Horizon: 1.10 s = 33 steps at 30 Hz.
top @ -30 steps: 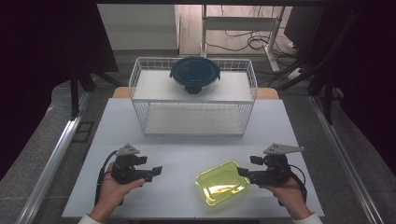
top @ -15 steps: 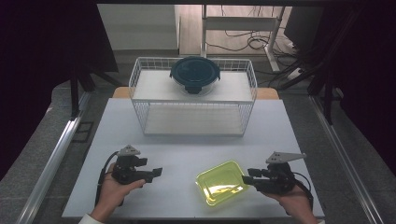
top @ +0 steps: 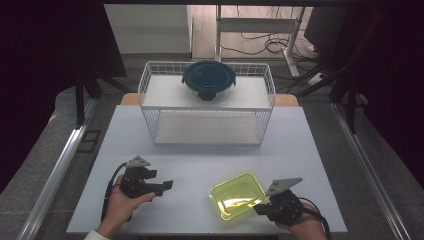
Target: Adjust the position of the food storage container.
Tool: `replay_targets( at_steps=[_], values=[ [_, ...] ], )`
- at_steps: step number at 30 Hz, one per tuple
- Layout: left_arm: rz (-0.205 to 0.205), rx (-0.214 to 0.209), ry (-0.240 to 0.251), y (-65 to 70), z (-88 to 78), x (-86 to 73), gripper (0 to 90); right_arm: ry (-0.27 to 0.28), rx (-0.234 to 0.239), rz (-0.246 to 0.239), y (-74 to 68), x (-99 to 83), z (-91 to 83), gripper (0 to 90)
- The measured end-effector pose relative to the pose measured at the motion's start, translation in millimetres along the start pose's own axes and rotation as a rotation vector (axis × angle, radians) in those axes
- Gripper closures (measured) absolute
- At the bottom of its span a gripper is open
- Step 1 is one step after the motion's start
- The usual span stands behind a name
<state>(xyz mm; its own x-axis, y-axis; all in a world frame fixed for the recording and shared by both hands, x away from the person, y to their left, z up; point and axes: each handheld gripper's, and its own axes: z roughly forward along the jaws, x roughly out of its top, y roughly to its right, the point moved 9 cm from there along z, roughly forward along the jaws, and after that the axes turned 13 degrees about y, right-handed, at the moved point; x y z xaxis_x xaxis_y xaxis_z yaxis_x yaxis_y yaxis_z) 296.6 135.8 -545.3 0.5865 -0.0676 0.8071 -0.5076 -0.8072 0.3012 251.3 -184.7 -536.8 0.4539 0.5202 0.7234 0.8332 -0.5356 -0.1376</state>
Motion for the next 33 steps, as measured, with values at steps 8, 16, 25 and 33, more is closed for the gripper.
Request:
replay_targets(
  at_steps=[8,16,25,33],
  values=[
    [0.004,0.007,-0.003,-2.2,-0.4,-0.7,22.3,-0.129,0.009,-0.046,-10.2,-16.8,19.5,88.8],
    [0.005,0.006,-0.007,-2.5,-0.5,-1.3,22.6,-0.148,-0.001,-0.079,-21.1,-19.4,36.0,88.9],
    [-0.004,0.008,0.001,-4.7,-1.4,0.9,22.5,-0.148,-0.036,-0.086,-24.9,-12.6,47.0,89.0],
    [-0.006,0.005,0.001,-5.6,-1.4,0.7,22.4,-0.113,-0.09,-0.06,-19.7,-3.6,60.4,89.0]
  ],
)
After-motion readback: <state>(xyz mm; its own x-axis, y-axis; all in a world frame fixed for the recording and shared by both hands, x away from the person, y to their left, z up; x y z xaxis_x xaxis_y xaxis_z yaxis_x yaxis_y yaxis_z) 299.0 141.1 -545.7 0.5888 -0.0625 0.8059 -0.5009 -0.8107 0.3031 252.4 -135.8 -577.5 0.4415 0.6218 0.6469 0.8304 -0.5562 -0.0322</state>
